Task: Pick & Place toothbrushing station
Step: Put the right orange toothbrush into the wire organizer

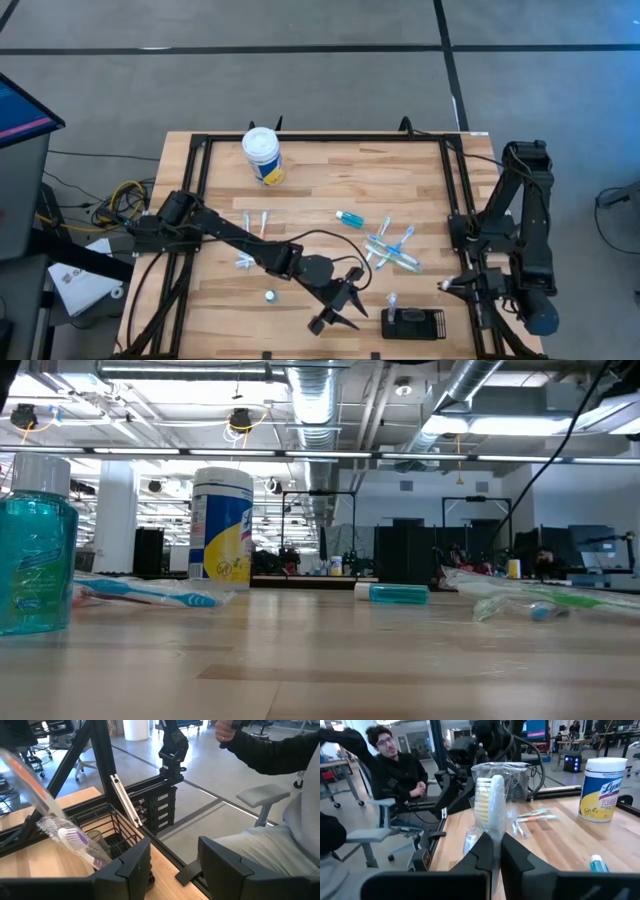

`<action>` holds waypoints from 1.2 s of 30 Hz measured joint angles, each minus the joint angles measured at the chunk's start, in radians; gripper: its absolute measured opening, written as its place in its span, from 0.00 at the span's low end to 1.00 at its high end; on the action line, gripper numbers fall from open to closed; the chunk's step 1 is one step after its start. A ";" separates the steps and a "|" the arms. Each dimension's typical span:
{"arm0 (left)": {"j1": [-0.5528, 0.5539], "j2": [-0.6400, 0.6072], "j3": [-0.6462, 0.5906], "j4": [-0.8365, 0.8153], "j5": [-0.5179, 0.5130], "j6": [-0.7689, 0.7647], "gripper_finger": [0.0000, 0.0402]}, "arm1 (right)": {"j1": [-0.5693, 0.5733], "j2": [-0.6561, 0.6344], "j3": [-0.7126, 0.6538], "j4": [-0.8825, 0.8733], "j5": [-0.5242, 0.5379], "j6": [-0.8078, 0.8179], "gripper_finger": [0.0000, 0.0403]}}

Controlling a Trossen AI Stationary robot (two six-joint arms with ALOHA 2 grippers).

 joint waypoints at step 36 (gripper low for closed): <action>0.005 0.000 0.000 0.000 0.000 0.000 0.40 | 0.010 0.149 0.000 0.504 -0.045 -0.378 0.01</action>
